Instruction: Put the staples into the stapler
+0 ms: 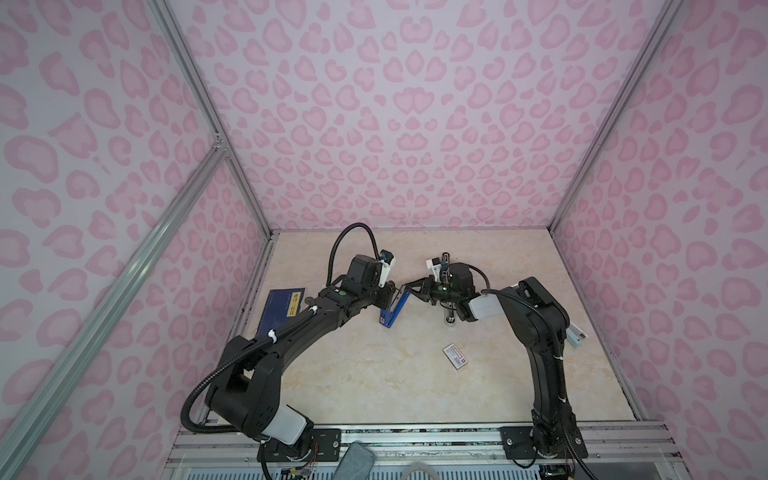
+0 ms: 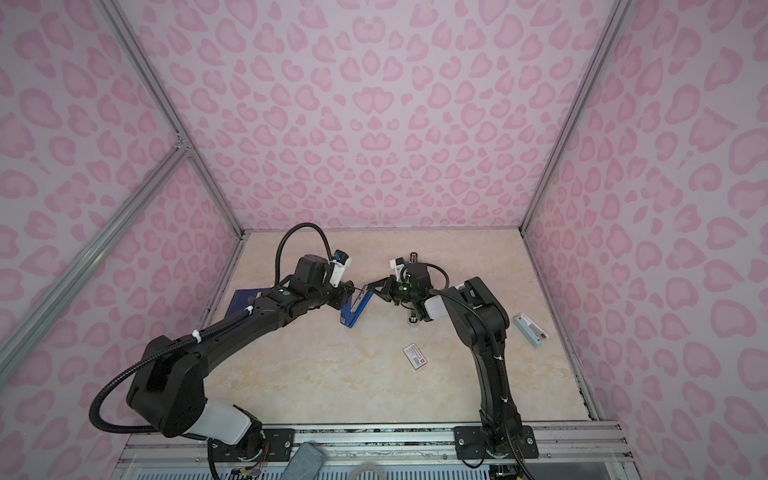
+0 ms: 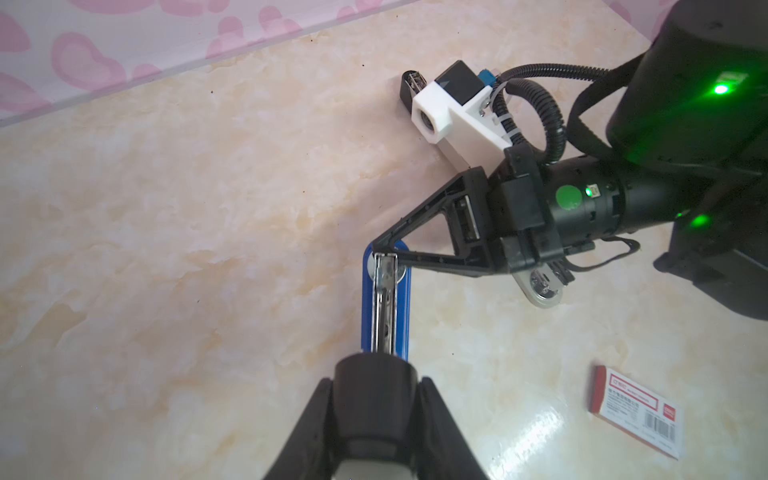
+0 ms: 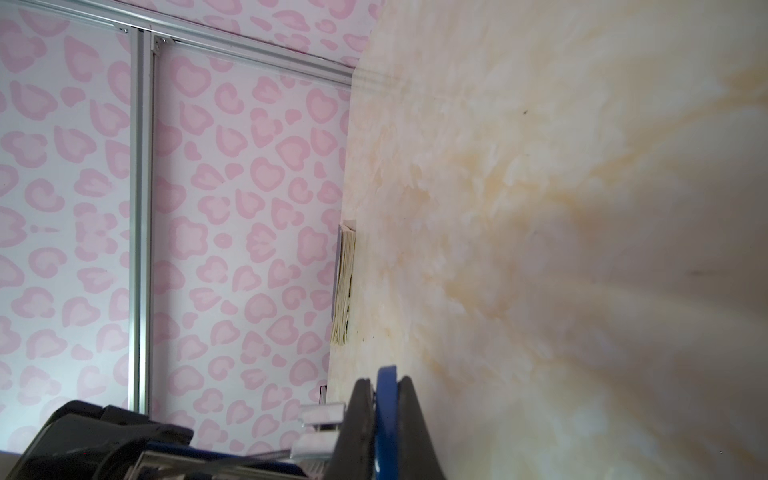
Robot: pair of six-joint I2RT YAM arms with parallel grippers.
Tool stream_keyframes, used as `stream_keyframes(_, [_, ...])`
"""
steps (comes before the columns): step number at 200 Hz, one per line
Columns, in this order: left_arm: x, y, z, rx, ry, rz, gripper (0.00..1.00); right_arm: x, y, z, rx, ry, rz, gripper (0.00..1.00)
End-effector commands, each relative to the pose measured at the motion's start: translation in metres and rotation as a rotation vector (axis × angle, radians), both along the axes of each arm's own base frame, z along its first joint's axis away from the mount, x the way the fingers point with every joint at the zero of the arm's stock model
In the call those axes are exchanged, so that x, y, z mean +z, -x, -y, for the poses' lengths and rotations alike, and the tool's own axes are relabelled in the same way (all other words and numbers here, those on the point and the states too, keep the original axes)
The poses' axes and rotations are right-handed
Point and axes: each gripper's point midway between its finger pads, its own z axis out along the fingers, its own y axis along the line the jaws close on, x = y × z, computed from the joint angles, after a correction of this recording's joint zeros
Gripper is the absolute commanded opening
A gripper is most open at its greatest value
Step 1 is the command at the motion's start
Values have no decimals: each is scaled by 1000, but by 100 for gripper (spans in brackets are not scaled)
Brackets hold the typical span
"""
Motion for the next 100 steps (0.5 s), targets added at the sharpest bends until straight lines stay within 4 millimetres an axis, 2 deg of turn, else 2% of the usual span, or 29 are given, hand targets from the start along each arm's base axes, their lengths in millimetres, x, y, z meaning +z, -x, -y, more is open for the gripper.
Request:
stream_keyframes(1, [12, 3, -5, 38, 32, 59, 4, -22, -17, 16, -96, 59, -47, 0])
stream_keyframes(15, [9, 9, -11, 64, 29, 62, 3, -21, -24, 18, -105, 55, -43, 0])
stream_keyframes(56, [-19, 26, -26, 132, -1, 11, 4, -20, -42, 32, -140, 24, -33, 0])
stream_keyframes(70, [-28, 31, -32, 159, -5, -1, 4, -12, -49, 36, -149, -8, -19, 0])
stream_keyframes(74, [-30, 33, -33, 164, -2, -3, 4, -22, -49, 36, -148, -5, -36, 0])
stream_keyframes(100, [-42, 44, -38, 186, -9, -20, 4, -26, -55, 42, -147, -10, -38, 0])
